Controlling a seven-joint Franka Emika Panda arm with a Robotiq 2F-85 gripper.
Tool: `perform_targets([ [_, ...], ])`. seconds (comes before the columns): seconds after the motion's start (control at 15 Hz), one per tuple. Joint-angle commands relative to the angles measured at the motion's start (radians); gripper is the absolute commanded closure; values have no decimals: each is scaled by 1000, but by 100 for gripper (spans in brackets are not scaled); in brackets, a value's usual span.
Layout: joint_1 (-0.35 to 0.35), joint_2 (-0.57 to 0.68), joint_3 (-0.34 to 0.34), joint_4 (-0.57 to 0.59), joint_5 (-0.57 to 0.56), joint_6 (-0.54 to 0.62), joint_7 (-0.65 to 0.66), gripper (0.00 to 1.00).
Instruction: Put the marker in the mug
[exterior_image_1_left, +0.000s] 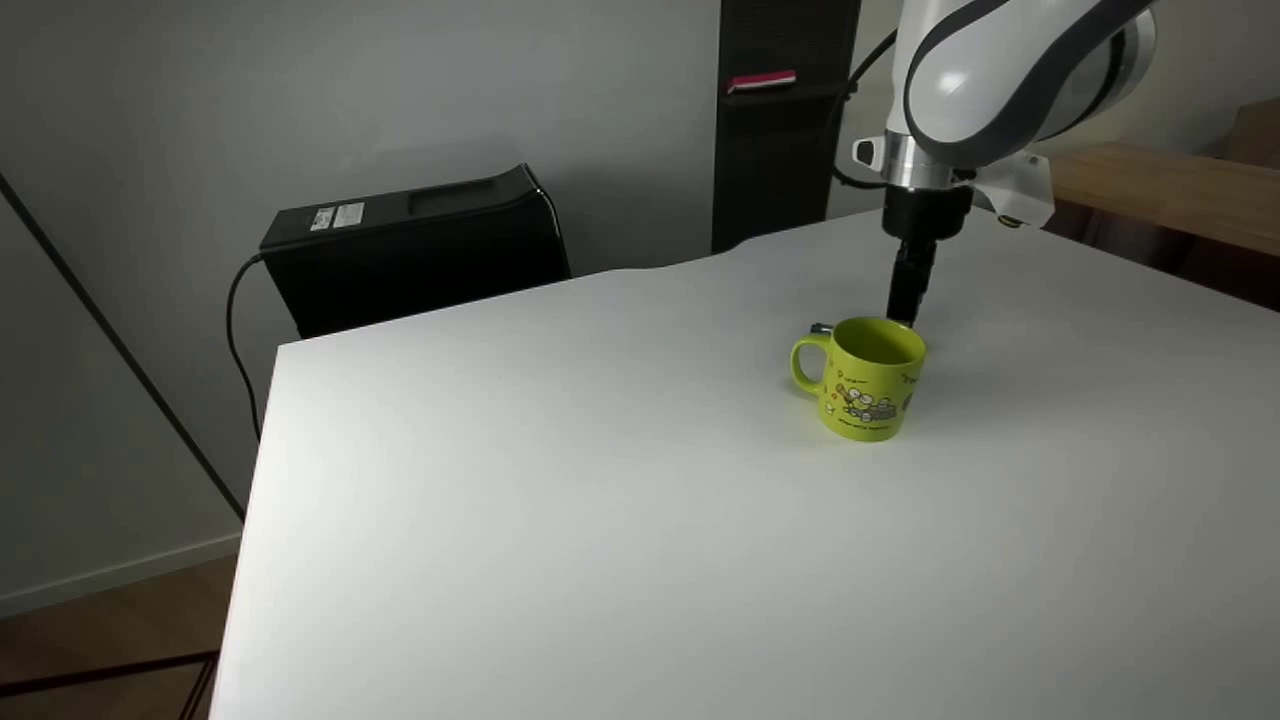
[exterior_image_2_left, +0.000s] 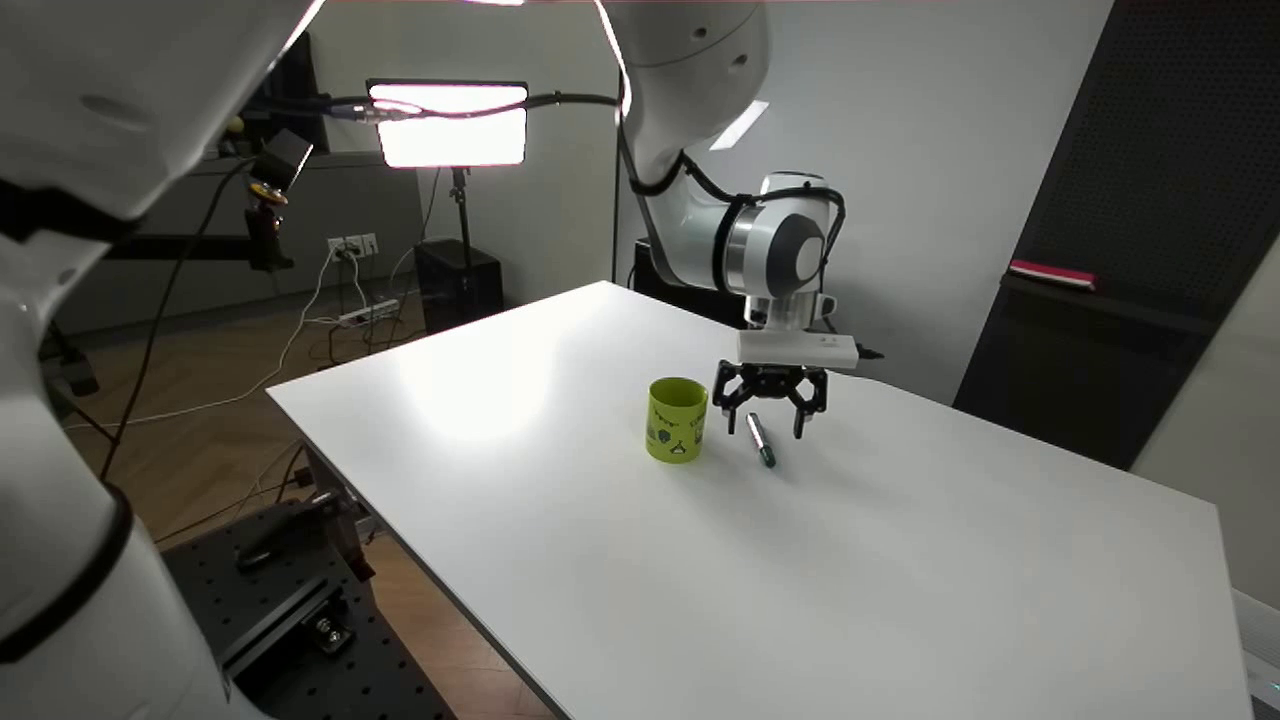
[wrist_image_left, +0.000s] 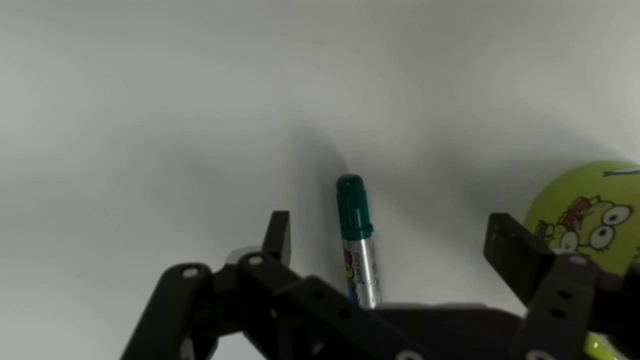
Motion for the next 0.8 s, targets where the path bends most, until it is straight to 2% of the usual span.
perform_targets([
  [0.0,8,27,-7,34,-33,18,21,0],
  [0.73,14,100,-10,86,-49,64,24,0],
])
